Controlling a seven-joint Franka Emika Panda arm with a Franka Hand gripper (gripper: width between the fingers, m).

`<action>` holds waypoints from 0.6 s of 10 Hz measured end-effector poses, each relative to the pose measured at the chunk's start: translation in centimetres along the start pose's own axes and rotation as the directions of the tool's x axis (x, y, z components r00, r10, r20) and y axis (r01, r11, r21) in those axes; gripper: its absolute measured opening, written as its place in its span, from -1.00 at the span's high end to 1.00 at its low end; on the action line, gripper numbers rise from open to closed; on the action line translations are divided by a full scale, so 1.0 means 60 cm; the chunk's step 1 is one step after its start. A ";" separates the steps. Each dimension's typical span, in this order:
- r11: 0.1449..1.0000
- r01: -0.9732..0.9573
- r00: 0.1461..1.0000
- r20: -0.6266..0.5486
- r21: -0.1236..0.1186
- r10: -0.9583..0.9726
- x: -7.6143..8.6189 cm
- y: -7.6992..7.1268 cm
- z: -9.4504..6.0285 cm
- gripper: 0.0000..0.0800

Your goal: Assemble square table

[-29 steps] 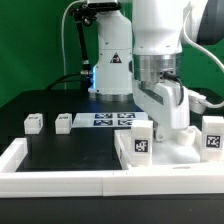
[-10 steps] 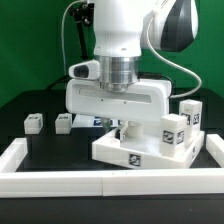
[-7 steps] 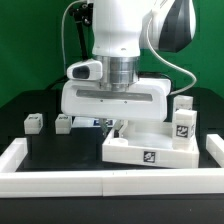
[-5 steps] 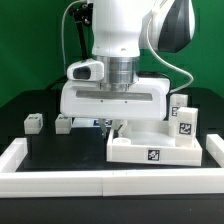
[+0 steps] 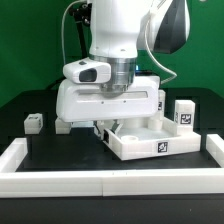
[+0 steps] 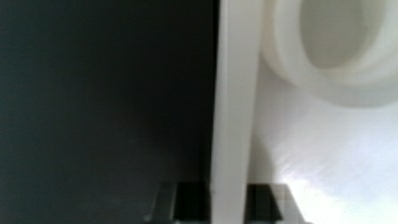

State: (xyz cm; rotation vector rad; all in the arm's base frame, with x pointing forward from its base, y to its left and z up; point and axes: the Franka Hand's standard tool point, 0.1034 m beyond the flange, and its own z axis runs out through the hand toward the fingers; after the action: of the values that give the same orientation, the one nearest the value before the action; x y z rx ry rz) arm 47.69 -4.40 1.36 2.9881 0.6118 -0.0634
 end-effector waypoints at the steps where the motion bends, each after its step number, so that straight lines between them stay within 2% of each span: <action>1: 0.990 0.140 0.990 0.008 -0.009 -0.140 -0.001 0.007 0.000 0.84; 6: 0.886 0.463 0.886 0.039 -0.020 -0.462 -0.005 0.021 0.001 0.85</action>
Offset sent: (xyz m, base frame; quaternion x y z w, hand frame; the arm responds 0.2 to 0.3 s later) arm 0.0000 0.0000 0.0000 0.0000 0.0000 -0.2571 0.9664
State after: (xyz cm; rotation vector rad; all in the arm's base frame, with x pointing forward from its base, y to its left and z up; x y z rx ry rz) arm 47.89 -5.69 1.44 2.7335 1.2961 -0.1342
